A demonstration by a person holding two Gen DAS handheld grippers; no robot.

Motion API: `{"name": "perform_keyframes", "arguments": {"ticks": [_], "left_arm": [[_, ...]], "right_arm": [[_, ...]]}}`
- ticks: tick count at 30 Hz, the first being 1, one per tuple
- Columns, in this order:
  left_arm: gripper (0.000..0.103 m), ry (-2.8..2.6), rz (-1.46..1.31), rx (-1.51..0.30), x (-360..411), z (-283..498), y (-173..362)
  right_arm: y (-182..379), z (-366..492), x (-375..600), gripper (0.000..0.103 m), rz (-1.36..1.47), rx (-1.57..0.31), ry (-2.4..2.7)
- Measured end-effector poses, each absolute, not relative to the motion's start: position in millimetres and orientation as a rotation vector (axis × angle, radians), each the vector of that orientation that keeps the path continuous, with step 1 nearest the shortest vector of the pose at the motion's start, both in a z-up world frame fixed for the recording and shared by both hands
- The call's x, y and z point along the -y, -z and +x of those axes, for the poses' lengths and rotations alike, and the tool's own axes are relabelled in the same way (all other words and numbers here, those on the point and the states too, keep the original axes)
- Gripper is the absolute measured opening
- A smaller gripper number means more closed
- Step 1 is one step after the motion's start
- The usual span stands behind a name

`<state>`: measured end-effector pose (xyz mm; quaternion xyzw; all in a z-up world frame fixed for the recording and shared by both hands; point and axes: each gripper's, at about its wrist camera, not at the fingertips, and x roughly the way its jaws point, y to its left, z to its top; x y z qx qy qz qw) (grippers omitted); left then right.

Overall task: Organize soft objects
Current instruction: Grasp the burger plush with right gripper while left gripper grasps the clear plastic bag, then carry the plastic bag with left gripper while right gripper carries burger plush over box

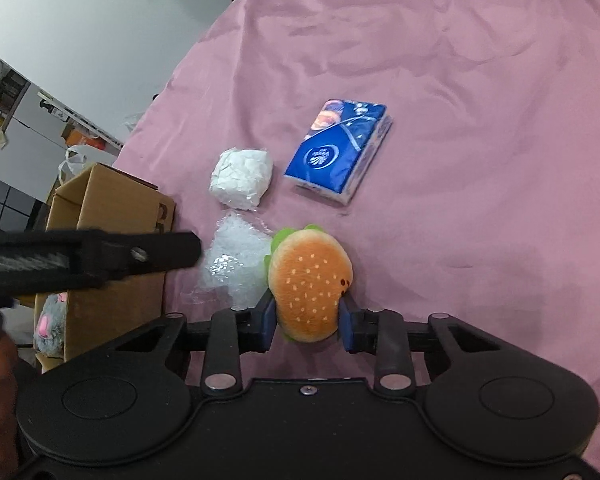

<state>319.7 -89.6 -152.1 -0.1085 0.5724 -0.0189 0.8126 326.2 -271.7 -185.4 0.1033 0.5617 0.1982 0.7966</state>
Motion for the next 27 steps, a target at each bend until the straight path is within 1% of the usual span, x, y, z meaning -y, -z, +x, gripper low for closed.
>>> {"name": "perform_keyframes", "arguments": {"ticks": [1,6,10,12,14,15,19,21,23,25,27], "left_arm": [[0.053,0.04,-0.232,-1.231,90.3,320.2,155.8],[0.054,0.039,-0.248,-1.255,91.9,322.7,170.1],[0.058,0.035,-0.243,-1.274,95.3,326.8,179.9],[0.062,0.032,-0.223,-1.288,99.3,328.8,184.9],[0.077,0.026,-0.218,-1.302,102.3,331.2,193.0],[0.079,0.024,-0.215,-1.31,103.8,332.9,197.2],[0.078,0.015,-0.199,-1.311,107.0,335.3,206.4],[0.072,0.007,-0.204,-1.31,105.6,334.3,207.9],[0.055,0.013,-0.213,-1.298,102.9,332.3,205.5],[0.043,0.027,-0.224,-1.301,99.9,331.5,202.6],[0.039,0.036,-0.241,-1.293,96.7,329.7,197.4]], "right_arm": [[183.4,326.5,273.7,0.025,0.219,-1.203,-0.422],[176.1,325.6,290.1,0.025,0.211,-1.197,-0.383],[175.8,320.9,302.0,0.025,0.21,-1.188,-0.341],[176.6,318.5,306.6,0.025,0.213,-1.191,-0.323],[176.9,316.6,309.9,0.025,0.211,-1.195,-0.308],[176.3,315.8,311.8,0.025,0.212,-1.197,-0.302],[173.3,315.4,317.0,0.025,0.202,-1.193,-0.275],[170.5,315.7,319.2,0.025,0.198,-1.19,-0.265],[166.6,316.8,319.3,0.025,0.194,-1.183,-0.259],[163.1,317.1,316.7,0.025,0.192,-1.174,-0.258],[158.4,316.5,313.0,0.025,0.187,-1.167,-0.262]]}}
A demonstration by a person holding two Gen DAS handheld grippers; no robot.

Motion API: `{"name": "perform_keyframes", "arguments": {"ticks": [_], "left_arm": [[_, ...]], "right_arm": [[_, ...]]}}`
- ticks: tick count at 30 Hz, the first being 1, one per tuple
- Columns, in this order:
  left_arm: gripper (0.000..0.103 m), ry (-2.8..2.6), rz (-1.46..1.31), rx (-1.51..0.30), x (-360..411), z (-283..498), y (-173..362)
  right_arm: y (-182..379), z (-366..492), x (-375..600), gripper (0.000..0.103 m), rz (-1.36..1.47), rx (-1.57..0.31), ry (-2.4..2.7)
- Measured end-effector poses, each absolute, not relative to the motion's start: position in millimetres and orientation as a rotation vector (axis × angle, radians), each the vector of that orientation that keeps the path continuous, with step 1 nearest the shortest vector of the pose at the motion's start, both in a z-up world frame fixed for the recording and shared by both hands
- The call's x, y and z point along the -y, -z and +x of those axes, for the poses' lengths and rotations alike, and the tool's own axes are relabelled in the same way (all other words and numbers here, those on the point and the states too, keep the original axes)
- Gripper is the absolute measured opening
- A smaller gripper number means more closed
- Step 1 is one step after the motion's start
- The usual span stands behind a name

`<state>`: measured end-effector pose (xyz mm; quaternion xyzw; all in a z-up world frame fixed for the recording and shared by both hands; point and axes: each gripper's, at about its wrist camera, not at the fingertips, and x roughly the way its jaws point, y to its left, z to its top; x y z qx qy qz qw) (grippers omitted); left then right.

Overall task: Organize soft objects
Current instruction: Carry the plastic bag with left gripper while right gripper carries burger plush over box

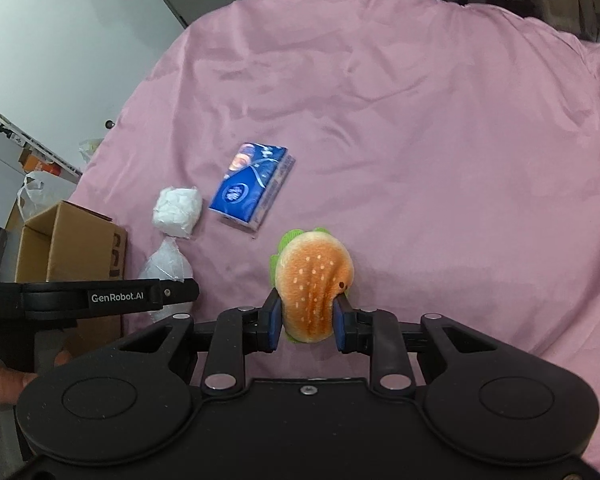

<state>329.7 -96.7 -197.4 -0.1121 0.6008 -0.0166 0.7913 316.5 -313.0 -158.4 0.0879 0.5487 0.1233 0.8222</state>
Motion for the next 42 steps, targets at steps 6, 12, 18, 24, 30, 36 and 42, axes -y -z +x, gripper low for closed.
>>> {"name": "perform_keyframes", "arguments": {"ticks": [6,12,18,24,30,36,42], "left_arm": [[0.037,0.065,-0.244,-1.247,92.3,319.9,172.4],[0.037,0.089,-0.261,-1.196,86.4,304.1,143.9],[0.037,0.114,-0.268,-1.144,79.0,283.3,116.7],[0.037,0.126,-0.284,-1.094,68.0,265.2,98.2],[0.037,0.121,-0.293,-1.049,48.1,245.7,82.0],[0.037,0.102,-0.308,-1.014,23.1,227.7,70.9],[0.037,0.077,-0.326,-0.993,-5.6,211.6,64.6]], "right_arm": [[142.1,309.9,297.6,0.025,0.168,-1.142,-0.279],[121.2,297.8,285.6,0.025,0.155,-1.099,-0.293],[102.4,281.6,270.6,0.025,0.142,-1.062,-0.307],[87.2,264.3,252.6,0.025,0.125,-1.029,-0.319],[70.8,248.7,234.4,0.025,0.116,-0.987,-0.329],[58.8,234.8,213.2,0.025,0.104,-0.957,-0.34],[51.0,227.1,188.6,0.025,0.087,-0.936,-0.356]]}}
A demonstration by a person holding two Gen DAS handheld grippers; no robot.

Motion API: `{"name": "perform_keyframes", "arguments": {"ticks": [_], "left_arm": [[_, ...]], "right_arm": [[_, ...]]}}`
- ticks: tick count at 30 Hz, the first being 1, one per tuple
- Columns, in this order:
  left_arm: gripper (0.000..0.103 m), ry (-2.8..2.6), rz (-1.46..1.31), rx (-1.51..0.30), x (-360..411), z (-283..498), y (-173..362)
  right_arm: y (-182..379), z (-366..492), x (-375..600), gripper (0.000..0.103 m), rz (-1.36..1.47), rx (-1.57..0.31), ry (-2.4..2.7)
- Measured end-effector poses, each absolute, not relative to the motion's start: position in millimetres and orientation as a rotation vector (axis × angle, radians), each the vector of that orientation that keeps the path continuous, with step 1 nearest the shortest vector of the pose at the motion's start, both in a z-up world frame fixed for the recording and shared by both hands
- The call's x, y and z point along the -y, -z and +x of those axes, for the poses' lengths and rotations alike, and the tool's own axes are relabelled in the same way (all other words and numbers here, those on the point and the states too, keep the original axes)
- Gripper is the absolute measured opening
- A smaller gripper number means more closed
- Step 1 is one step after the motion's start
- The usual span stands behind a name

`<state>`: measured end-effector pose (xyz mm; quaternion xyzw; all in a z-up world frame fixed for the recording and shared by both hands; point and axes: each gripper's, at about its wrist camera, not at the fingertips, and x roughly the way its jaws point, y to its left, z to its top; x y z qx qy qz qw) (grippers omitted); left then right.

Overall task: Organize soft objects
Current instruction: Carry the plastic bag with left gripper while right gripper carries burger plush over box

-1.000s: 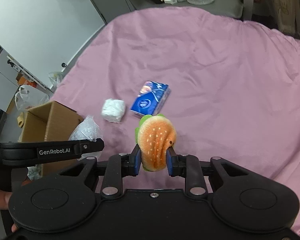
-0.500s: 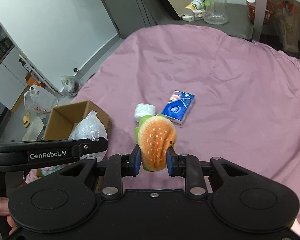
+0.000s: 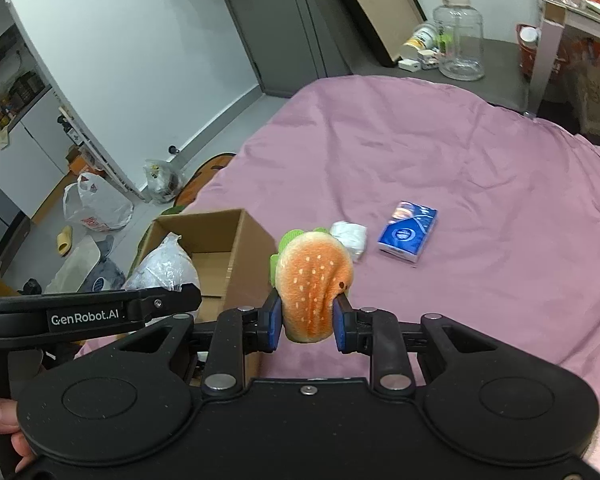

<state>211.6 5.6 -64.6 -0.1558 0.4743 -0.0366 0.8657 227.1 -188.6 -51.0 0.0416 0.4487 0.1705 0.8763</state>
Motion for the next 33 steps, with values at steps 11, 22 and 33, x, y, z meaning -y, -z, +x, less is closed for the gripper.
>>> {"name": "perform_keyframes", "arguments": {"ticks": [11,22,33], "left_arm": [[0.037,0.047,-0.351,-0.969,-53.5,192.9,58.3],[0.037,0.045,-0.388,-0.946,-89.5,185.8,58.2],[0.037,0.034,-0.432,-0.952,-123.9,197.5,69.7]], "right_arm": [[44.6,213.8,142.7,0.025,0.065,-0.915,-0.382],[43.8,205.9,105.6,0.025,0.03,-0.911,-0.382],[50.7,212.8,72.2,0.025,-0.009,-0.931,-0.389]]}}
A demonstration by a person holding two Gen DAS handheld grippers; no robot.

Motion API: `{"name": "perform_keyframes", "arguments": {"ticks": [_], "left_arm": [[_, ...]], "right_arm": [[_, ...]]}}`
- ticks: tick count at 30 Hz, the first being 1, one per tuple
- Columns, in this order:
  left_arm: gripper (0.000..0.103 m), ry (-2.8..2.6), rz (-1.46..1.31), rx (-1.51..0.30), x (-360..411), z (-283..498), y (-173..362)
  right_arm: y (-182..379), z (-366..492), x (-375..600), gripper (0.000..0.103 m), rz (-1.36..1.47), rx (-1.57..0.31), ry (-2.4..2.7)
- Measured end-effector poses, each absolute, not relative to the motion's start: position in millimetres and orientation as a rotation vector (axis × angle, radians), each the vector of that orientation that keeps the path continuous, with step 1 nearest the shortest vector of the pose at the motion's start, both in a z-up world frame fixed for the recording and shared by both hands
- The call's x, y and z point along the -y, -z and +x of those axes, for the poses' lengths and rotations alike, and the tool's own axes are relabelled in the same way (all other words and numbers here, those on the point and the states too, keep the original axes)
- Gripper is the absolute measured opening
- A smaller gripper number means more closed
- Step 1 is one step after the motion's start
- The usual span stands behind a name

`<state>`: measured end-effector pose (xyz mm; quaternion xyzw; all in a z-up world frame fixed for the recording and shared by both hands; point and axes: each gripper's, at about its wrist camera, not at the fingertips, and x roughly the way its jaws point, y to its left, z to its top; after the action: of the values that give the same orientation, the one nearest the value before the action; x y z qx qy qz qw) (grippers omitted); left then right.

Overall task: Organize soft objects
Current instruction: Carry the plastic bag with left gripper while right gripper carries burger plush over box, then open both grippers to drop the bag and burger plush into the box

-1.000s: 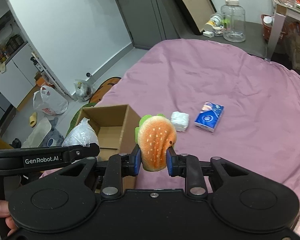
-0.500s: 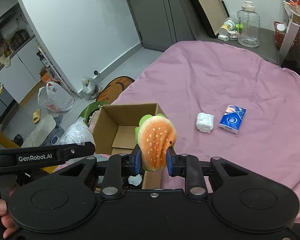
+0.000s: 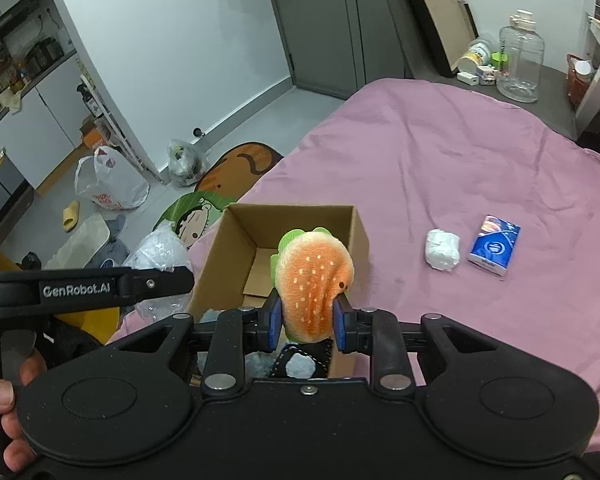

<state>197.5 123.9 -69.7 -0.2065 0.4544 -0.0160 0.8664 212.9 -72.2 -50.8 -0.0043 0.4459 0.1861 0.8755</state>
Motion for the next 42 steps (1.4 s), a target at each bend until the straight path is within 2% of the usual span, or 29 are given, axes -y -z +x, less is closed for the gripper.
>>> {"name": "perform_keyframes", "arguments": {"ticks": [23,35,38,40,42], "left_arm": [[0.038,0.016,-0.449,-1.089,-126.1,239.6,115.7],[0.046,-0.057,-0.429,-1.088,-142.9,234.0,98.1],[0.048,-0.056,-0.431,-1.085,-144.3,230.9,92.5],[0.053,-0.06,-0.424,-1.078,-144.4,228.0,88.8],[0.057,-0.066,-0.415,-1.065,-144.2,224.6,85.3]], "right_arm": [[69.2,240.7,56.6,0.025,-0.016,-0.993,-0.393],[76.6,248.8,42.7,0.026,-0.014,-1.016,-0.422],[76.0,248.3,39.3,0.036,-0.009,-1.014,-0.438],[75.3,246.5,40.2,0.053,-0.003,-1.016,-0.439],[72.9,243.8,42.7,0.053,0.003,-1.01,-0.439]]}}
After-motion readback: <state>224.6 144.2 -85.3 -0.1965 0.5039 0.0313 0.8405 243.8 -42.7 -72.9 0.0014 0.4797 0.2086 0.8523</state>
